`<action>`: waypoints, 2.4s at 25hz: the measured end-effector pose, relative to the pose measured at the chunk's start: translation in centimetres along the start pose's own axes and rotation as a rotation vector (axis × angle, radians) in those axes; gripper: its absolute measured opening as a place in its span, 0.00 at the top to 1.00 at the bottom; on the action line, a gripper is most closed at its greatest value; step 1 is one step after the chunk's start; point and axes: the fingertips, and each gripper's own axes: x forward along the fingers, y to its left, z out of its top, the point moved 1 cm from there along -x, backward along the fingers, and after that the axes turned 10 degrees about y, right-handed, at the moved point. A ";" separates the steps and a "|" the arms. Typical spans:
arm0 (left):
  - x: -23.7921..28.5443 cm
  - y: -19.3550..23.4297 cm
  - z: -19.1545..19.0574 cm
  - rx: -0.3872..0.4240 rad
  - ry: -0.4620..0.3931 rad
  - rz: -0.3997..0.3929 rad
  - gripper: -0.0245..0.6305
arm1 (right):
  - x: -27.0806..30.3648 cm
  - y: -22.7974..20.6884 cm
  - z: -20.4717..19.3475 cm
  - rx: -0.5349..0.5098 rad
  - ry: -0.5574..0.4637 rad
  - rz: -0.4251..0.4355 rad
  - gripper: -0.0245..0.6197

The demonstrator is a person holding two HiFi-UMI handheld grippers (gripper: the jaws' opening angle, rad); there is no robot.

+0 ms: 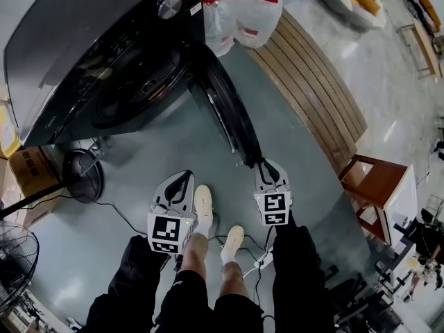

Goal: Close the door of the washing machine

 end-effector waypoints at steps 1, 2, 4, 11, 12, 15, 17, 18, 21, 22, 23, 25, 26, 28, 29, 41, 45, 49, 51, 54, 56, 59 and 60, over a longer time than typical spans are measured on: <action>0.1 0.3 -0.3 -0.004 0.000 0.004 0.92 | 0.1 0.0 -0.2 -0.002 -0.001 0.002 0.85; 0.3 0.5 -0.7 -0.009 0.000 0.008 0.92 | 0.1 0.2 -0.2 -0.005 -0.003 0.006 0.85; 0.3 0.9 -1.2 -0.023 -0.002 0.015 0.92 | 0.0 0.9 0.1 -0.010 -0.006 0.017 0.85; 0.1 2.1 -3.1 -0.078 -0.015 0.034 0.92 | -0.1 3.5 0.1 -0.034 -0.025 0.030 0.85; 0.0 2.3 -3.5 -0.085 -0.014 0.039 0.92 | 0.0 4.0 0.1 -0.041 -0.024 0.035 0.85; -0.6 3.2 -4.6 -0.107 -0.013 0.056 0.92 | 0.1 5.7 0.0 -0.049 -0.011 0.057 0.85; -1.3 3.8 -4.8 -0.124 -0.020 0.067 0.92 | 0.1 6.7 0.1 -0.061 0.000 0.064 0.84; -1.7 4.1 -4.9 -0.132 -0.025 0.071 0.92 | 0.0 7.3 0.2 -0.077 0.006 0.065 0.84; -3.1 5.1 -5.1 -0.146 -0.031 0.088 0.92 | -0.1 9.6 0.6 -0.114 0.014 0.083 0.83; -3.5 5.5 -5.3 -0.149 -0.031 0.096 0.92 | -0.2 10.4 0.7 -0.116 0.014 0.094 0.82; -3.9 6.0 -5.5 -0.155 -0.031 0.106 0.92 | -0.1 11.2 0.9 -0.116 0.012 0.104 0.82; -4.7 7.0 -6.0 -0.171 -0.034 0.125 0.92 | 0.0 12.9 1.4 -0.112 0.004 0.122 0.81; -5.2 7.5 -6.3 -0.179 -0.037 0.135 0.92 | 0.1 13.7 1.6 -0.110 -0.001 0.131 0.81; -6.0 8.5 -7.3 -0.200 -0.044 0.157 0.92 | 0.3 15.4 1.9 -0.109 -0.009 0.142 0.81; -6.5 9.1 -7.8 -0.213 -0.047 0.168 0.92 | 0.5 16.3 2.0 -0.114 -0.014 0.143 0.80; -11.1 16.0 -14.6 -0.368 -0.054 0.297 0.92 | 3.9 26.2 4.5 -0.146 -0.065 0.157 0.77; -12.3 17.4 -16.0 -0.402 -0.065 0.321 0.92 | 4.6 28.6 5.3 -0.135 -0.069 0.163 0.77; -13.6 18.8 -16.7 -0.434 -0.085 0.341 0.92 | 5.0 30.4 6.1 -0.130 -0.076 0.171 0.76; -14.1 19.7 -16.9 -0.443 -0.093 0.352 0.92 | 5.3 31.2 6.6 -0.121 -0.077 0.176 0.76; -14.7 20.5 -17.3 -0.464 -0.103 0.375 0.92 | 5.8 32.5 7.1 -0.143 -0.076 0.195 0.76; -15.1 20.9 -17.7 -0.481 -0.109 0.389 0.92 | 6.0 33.4 7.5 -0.173 -0.079 0.209 0.76; -15.4 21.7 -18.2 -0.504 -0.108 0.411 0.92 | 6.7 34.8 8.6 -0.197 -0.085 0.228 0.76; -15.4 22.0 -18.3 -0.510 -0.104 0.419 0.92 | 6.9 35.3 9.0 -0.198 -0.085 0.235 0.76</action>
